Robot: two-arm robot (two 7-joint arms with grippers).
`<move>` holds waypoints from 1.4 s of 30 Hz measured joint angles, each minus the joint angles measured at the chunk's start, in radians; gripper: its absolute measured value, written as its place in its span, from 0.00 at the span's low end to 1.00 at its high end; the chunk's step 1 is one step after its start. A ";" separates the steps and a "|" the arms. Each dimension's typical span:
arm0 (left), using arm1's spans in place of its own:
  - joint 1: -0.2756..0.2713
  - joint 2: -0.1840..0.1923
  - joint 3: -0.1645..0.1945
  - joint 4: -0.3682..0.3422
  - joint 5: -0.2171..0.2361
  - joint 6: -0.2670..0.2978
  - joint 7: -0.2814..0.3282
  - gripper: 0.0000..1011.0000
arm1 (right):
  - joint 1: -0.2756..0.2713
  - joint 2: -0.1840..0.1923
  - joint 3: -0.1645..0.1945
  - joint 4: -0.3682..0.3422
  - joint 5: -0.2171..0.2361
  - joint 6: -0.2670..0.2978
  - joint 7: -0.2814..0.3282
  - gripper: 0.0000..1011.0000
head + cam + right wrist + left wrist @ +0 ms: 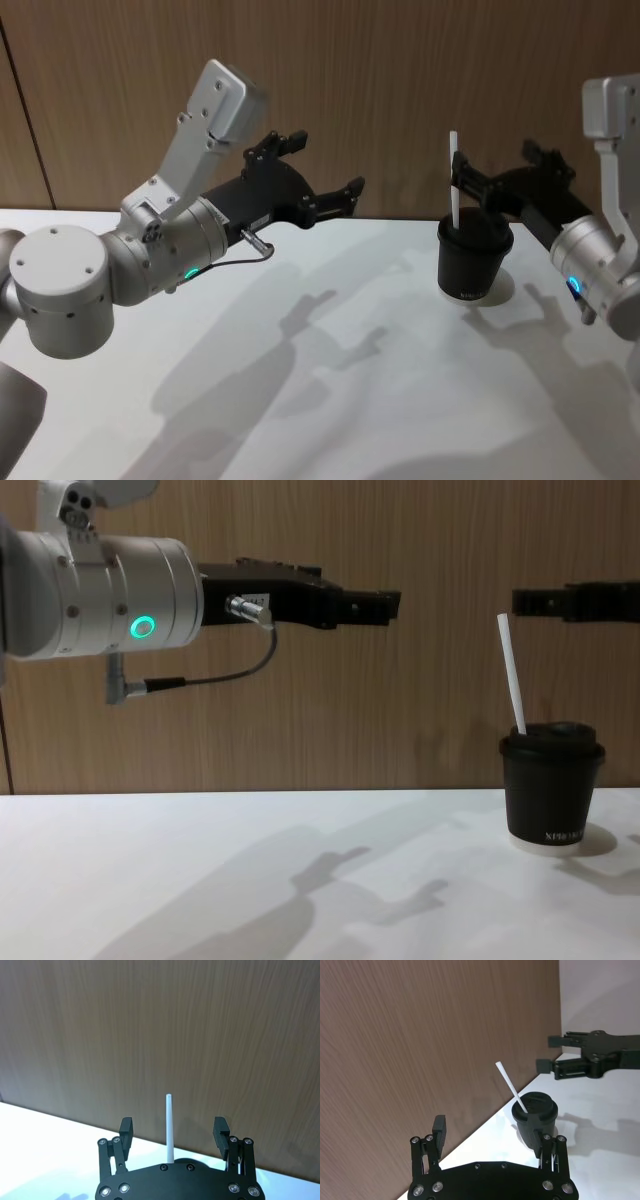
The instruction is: Pick up the straw with one hand, pass it to the other hand, and insert it into the cup.
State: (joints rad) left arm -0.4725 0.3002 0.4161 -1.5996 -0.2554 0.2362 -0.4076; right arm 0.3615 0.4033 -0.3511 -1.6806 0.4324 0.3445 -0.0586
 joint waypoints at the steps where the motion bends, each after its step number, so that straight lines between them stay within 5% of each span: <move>1: 0.000 -0.002 0.000 0.001 -0.001 0.001 0.002 0.99 | -0.011 0.004 0.003 -0.012 0.002 -0.001 0.003 0.99; 17: -0.009 -0.034 0.019 0.019 -0.020 0.009 0.031 0.99 | -0.075 0.022 0.017 -0.098 0.017 -0.001 0.037 0.99; 42: -0.034 -0.046 0.050 0.059 -0.035 -0.013 0.029 0.99 | -0.064 0.002 -0.003 -0.118 0.008 0.027 0.068 0.99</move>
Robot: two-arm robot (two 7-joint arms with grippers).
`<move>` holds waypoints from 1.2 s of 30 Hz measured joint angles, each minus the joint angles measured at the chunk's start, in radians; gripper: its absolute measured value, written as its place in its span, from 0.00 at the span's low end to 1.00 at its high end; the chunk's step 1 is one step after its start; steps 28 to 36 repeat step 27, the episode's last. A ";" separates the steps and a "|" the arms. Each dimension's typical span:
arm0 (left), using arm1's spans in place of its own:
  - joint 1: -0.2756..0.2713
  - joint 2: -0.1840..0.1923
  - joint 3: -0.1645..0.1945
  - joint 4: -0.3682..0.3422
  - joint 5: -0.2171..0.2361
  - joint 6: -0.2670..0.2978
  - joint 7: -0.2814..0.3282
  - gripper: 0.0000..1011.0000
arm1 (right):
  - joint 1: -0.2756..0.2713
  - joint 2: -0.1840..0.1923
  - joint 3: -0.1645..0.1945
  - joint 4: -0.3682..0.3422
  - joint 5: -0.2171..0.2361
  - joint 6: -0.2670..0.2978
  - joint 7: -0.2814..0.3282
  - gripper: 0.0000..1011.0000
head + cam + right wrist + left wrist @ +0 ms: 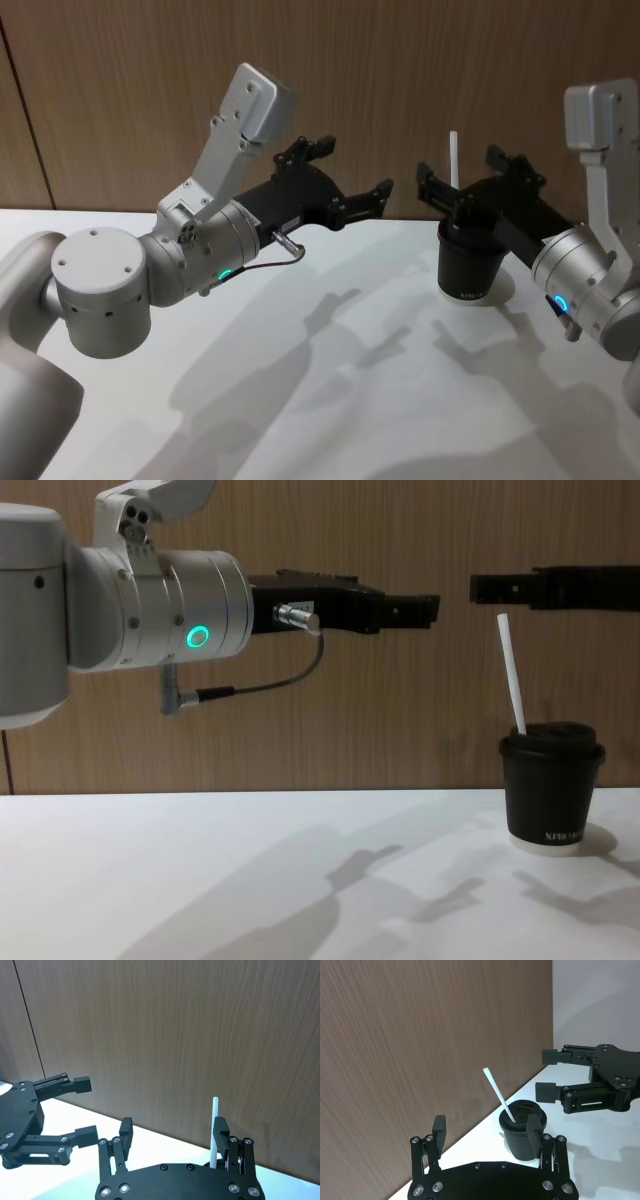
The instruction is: Pick up the straw with one hand, pass it to the other hand, and insert it into the cup.
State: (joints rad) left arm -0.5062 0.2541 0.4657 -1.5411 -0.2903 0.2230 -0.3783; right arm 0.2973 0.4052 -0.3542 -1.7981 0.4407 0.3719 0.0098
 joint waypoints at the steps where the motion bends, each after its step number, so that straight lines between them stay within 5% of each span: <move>1: 0.000 0.000 0.000 0.001 0.000 0.000 0.000 0.99 | 0.001 -0.001 0.000 0.000 0.000 0.000 0.000 0.99; 36: -0.004 -0.001 0.005 0.006 -0.003 -0.006 -0.001 0.99 | 0.004 -0.005 -0.004 -0.002 -0.005 0.005 0.005 0.99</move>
